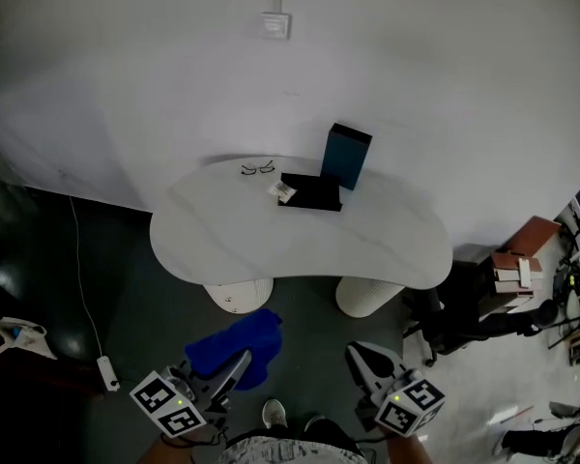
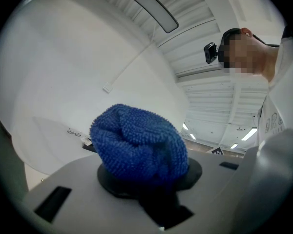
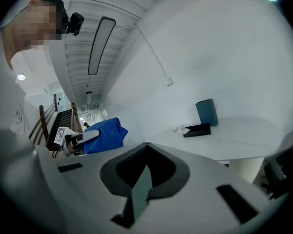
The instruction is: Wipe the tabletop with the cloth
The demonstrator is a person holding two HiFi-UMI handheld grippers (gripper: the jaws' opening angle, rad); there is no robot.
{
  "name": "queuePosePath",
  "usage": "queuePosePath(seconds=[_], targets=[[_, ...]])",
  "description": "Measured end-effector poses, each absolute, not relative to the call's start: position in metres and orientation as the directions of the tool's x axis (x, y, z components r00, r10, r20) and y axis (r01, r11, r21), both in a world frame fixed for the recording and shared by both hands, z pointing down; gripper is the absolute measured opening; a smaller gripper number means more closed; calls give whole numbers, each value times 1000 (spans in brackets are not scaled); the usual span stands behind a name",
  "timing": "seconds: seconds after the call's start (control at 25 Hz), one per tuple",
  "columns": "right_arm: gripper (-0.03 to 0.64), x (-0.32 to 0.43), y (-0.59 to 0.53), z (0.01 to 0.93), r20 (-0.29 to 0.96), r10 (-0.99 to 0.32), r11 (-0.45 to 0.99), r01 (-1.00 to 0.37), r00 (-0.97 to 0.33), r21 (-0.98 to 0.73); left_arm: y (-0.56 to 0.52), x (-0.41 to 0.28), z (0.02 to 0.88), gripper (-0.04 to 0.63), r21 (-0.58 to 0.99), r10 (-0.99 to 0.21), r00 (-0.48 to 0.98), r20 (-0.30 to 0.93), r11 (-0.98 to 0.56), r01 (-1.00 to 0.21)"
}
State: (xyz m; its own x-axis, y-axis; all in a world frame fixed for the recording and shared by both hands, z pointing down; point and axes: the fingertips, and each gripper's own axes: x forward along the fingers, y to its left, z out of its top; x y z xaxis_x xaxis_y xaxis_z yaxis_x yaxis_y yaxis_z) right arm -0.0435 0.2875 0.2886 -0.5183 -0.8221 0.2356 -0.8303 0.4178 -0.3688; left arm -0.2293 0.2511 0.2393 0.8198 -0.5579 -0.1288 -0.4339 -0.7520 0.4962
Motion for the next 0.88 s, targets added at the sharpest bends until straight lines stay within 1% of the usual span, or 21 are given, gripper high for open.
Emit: queuePosePath(seconds=[0.32, 0.68, 0.88], targets=[[8, -44, 262, 290, 229, -826, 413, -829, -515, -377, 226, -231, 240, 130, 491, -553, 824, -119, -755, -436], [8, -30, 222, 299, 221, -821, 422, -821, -526, -385, 188, -215, 247, 131, 487, -556, 825, -107, -752, -444], [8, -11, 188, 302, 219, -816, 429, -815, -535, -390, 157, -198, 253, 130, 489, -567, 819, -92, -742, -459]])
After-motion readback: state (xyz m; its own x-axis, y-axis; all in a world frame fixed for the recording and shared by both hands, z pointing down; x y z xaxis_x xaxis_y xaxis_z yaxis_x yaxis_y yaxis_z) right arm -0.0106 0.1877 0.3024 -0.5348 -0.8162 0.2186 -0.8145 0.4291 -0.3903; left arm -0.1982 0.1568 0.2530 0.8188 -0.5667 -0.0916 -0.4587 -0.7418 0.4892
